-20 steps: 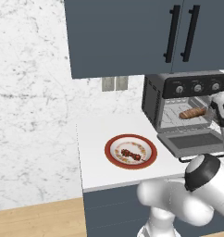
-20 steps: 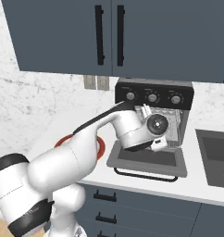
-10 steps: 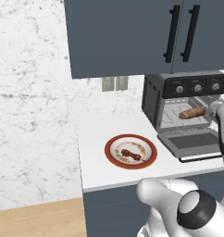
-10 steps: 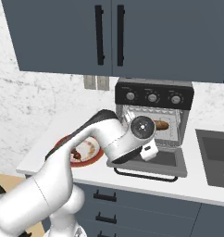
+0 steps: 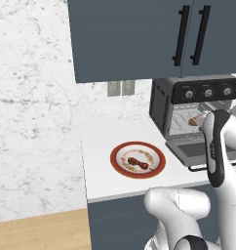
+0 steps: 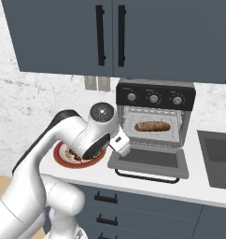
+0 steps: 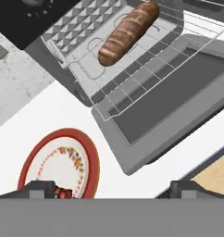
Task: Pick up the kebab skewer and baguette bread, and place them inside the toaster oven. Close the toaster oven door and start by setting the timer.
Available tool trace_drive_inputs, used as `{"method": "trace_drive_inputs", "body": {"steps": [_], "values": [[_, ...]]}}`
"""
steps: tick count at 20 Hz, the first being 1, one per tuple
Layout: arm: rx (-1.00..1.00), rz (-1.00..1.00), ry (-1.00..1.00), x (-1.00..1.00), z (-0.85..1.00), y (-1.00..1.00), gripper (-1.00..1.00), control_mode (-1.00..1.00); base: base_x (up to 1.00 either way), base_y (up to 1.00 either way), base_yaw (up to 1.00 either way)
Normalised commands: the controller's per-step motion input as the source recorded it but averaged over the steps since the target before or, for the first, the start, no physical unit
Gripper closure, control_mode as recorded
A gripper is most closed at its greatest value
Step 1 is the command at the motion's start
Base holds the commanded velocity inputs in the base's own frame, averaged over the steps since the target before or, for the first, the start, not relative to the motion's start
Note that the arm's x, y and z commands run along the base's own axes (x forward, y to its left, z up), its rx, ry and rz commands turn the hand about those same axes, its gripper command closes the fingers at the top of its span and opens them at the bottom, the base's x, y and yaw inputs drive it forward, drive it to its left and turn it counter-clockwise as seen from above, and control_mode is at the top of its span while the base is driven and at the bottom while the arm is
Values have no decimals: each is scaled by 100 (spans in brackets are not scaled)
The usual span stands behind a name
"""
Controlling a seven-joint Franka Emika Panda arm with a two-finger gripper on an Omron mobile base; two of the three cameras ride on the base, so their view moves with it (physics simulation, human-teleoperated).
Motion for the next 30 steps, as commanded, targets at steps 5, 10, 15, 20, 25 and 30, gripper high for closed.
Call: {"method": "trace_drive_inputs", "body": {"steps": [5,10,15,20,25,30], "values": [[-25,30,7,-18,0,96,-100,-100,0,0,0],[-22,30,10,-6,0,97,-100,-100,0,0,0],[-22,22,5,-1,0,88,-100,-100,0,0,0],[-16,12,0,0,0,64,-100,-100,0,0,0],[-3,15,2,2,0,11,-100,-100,0,0,0],[1,18,1,33,0,-1,-100,-100,0,0,0]]}}
